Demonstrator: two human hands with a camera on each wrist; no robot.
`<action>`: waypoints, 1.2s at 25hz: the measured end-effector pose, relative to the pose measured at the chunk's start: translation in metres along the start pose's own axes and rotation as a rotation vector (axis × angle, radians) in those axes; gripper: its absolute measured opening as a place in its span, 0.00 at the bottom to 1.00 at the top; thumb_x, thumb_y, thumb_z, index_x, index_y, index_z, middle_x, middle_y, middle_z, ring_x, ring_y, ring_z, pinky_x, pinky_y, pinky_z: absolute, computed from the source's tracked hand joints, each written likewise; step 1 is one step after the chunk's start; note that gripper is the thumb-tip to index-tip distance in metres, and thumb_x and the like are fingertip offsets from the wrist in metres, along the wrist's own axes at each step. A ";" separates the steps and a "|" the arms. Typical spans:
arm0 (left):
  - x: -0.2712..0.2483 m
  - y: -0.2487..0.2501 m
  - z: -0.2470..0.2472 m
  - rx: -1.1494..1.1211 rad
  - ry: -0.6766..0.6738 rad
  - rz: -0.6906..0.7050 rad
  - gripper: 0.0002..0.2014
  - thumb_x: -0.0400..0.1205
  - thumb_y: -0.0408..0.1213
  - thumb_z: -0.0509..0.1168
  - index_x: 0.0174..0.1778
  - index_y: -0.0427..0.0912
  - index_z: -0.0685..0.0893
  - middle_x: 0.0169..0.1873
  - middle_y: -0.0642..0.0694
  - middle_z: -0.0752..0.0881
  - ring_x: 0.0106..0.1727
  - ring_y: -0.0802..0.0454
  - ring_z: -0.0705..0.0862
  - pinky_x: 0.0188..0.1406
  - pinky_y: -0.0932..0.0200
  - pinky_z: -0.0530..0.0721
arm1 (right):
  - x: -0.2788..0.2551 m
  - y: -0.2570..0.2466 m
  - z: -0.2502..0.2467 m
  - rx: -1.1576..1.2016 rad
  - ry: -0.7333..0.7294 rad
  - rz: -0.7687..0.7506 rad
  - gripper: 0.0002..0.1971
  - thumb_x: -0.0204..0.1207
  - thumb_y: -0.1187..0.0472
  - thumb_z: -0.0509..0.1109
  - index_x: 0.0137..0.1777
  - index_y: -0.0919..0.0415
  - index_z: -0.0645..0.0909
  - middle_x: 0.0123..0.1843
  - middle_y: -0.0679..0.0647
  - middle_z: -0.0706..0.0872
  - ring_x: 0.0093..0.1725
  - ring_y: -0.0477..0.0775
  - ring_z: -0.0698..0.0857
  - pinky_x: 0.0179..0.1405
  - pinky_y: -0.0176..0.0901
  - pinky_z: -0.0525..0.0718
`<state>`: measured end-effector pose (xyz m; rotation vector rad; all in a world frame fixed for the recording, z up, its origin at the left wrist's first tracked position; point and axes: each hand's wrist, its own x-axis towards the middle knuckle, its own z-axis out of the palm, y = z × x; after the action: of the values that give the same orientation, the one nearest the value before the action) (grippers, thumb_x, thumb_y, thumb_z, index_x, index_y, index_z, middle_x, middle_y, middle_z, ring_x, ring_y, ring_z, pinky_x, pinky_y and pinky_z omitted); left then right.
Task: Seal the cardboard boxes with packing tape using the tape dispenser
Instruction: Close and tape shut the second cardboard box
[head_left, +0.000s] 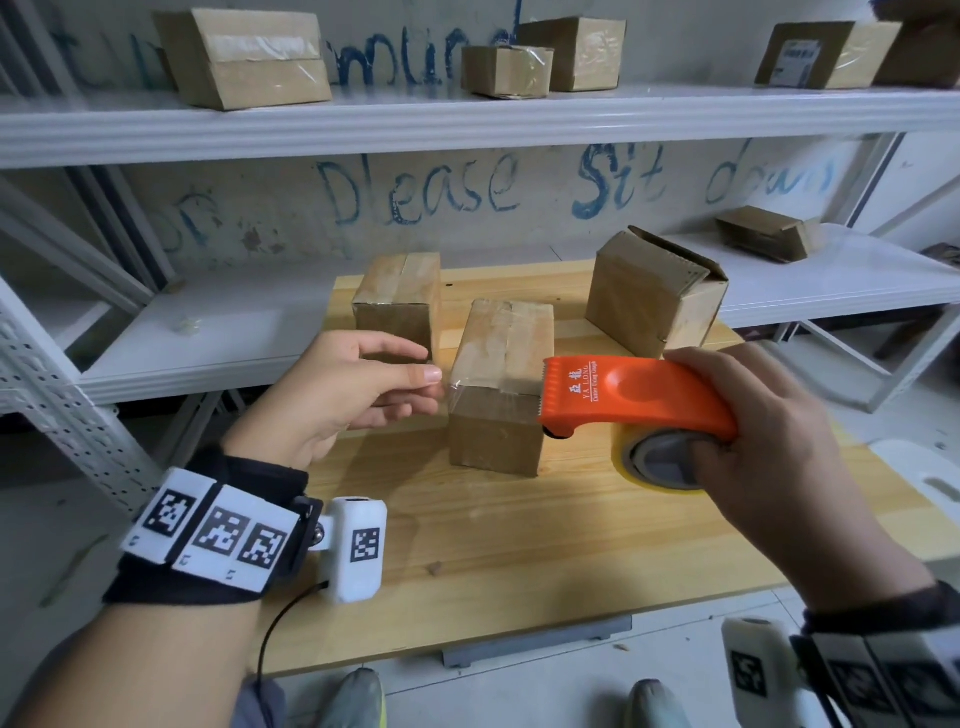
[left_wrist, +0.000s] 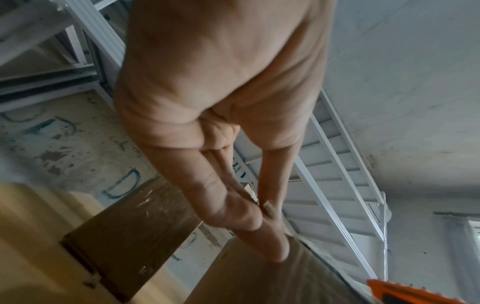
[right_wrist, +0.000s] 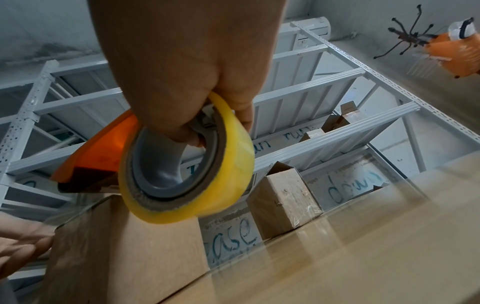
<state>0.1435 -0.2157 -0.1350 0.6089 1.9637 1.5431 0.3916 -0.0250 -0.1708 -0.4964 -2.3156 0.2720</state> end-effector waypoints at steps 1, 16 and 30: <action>0.001 0.000 0.001 0.011 -0.010 -0.022 0.10 0.77 0.32 0.77 0.54 0.39 0.90 0.41 0.39 0.94 0.39 0.49 0.94 0.36 0.65 0.90 | 0.000 0.001 0.001 0.003 -0.009 0.003 0.35 0.56 0.82 0.76 0.66 0.66 0.81 0.54 0.54 0.81 0.50 0.49 0.76 0.52 0.33 0.70; 0.005 -0.011 0.016 0.253 0.036 0.065 0.09 0.81 0.28 0.70 0.51 0.46 0.88 0.50 0.46 0.91 0.38 0.54 0.92 0.31 0.62 0.81 | -0.003 -0.003 0.006 0.046 -0.107 0.047 0.35 0.59 0.80 0.73 0.69 0.61 0.79 0.56 0.52 0.79 0.51 0.54 0.78 0.51 0.44 0.74; 0.003 -0.008 0.048 0.840 -0.031 0.628 0.28 0.76 0.31 0.78 0.72 0.50 0.84 0.74 0.57 0.81 0.79 0.58 0.74 0.84 0.54 0.66 | -0.009 -0.013 0.014 -0.025 -0.193 0.067 0.40 0.72 0.70 0.70 0.83 0.43 0.67 0.48 0.51 0.72 0.40 0.55 0.74 0.38 0.48 0.76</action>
<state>0.1731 -0.1815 -0.1522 1.6999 2.5062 0.9031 0.3840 -0.0410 -0.1813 -0.5837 -2.4954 0.3367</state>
